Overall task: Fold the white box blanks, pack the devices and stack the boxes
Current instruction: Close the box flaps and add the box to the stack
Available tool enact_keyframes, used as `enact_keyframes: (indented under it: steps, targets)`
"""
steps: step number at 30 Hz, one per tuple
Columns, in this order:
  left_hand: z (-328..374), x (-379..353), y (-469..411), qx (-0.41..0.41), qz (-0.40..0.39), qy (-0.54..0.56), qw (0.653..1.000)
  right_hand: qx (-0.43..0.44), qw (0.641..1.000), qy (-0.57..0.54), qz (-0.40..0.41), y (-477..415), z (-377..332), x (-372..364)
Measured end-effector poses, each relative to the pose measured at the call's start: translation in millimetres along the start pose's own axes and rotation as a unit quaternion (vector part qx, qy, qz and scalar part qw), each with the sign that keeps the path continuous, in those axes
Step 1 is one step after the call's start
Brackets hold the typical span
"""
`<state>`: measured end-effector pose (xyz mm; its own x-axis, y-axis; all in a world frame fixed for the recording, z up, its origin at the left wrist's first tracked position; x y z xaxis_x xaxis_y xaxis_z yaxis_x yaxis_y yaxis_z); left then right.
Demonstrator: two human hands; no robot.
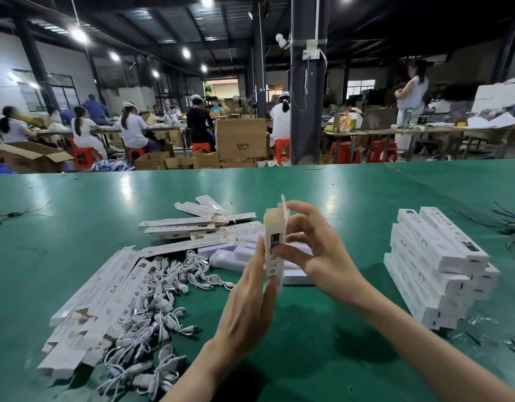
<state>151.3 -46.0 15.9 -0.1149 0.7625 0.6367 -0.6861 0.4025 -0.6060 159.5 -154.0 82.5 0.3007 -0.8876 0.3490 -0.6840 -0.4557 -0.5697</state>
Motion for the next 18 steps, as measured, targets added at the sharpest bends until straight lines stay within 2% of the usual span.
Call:
enact_keyframes:
  steps: [6, 11, 18]
  targets:
    - [12.3, 5.6, 1.4, -0.018, 0.033, -0.007, 0.999, 0.008, 1.0, -0.021, 0.009, 4.9, -2.1, -9.3]
    - [25.2, 13.9, 0.8, -0.076, 0.052, -0.021, 0.996, -0.011, 0.999, 0.032, -0.04, 3.4, 1.2, -17.8]
    - [27.4, 20.5, 4.3, -0.094, 0.091, -0.02, 0.991, -0.054, 0.988, 0.074, -0.122, 1.4, -10.9, -14.0]
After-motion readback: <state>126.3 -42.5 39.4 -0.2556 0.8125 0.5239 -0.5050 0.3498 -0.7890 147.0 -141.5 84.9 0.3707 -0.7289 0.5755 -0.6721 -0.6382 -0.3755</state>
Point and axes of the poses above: each hand's wrist, its own y-axis away from the middle knuckle, its own x-axis out of the back of the hand, z = x × y, the point moved 9 cm from there along -y, towards the middle knuckle, and after that the axes turned 14 degrees about -z, right-handed, at the moved point
